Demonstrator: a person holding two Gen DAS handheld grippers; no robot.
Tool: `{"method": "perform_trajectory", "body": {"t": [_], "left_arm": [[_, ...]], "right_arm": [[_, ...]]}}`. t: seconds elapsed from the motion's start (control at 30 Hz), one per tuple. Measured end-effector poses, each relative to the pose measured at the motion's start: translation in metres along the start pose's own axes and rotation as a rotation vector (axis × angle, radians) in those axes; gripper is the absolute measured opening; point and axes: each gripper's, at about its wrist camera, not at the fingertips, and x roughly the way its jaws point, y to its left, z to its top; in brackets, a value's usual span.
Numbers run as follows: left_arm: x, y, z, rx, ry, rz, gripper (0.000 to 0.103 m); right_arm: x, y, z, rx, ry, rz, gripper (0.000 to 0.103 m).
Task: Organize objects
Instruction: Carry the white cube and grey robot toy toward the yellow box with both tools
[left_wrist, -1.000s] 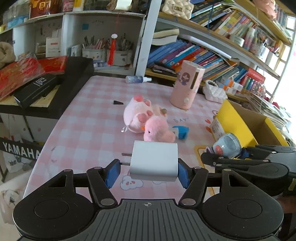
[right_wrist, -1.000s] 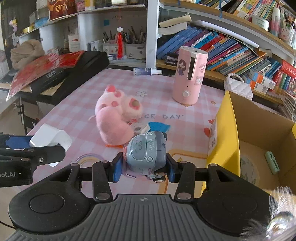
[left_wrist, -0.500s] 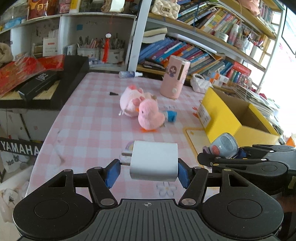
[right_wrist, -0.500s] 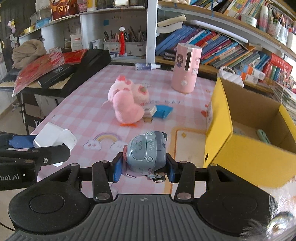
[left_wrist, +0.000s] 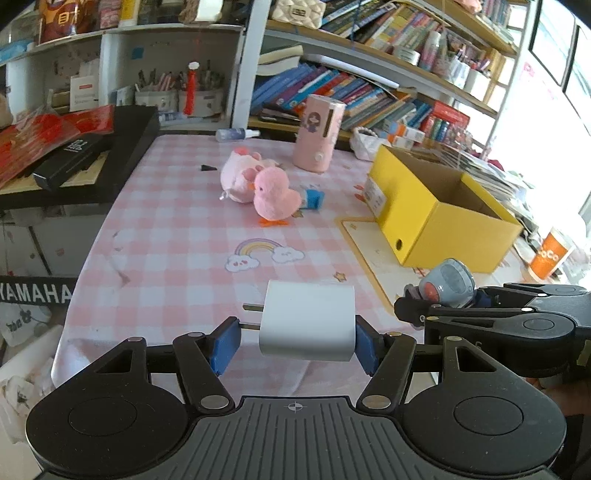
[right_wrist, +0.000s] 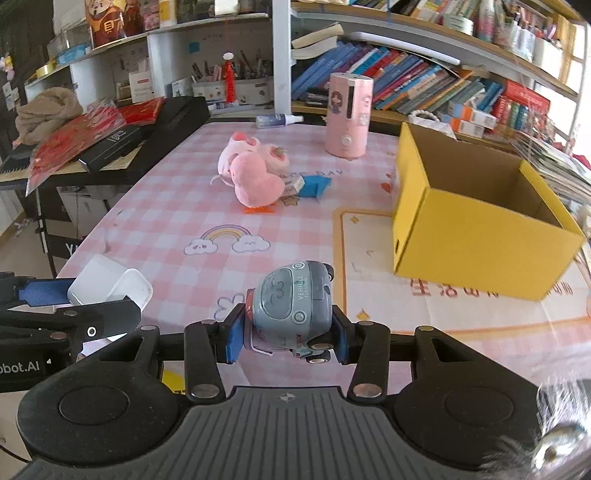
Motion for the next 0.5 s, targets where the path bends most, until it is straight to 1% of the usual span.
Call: {"method": "perform_trajectory", "body": {"t": [0.23,0.5], "left_arm": [[-0.007,-0.011,-0.015,0.041,0.029,-0.032,0.064],[-0.005,-0.035,-0.028,0.122,0.074,-0.104,0.064]], "right_arm": [[-0.018,-0.002,-0.023,0.041,0.007,-0.021,0.043],[-0.035,-0.020,-0.052,0.143,0.043,-0.078,0.043]]}}
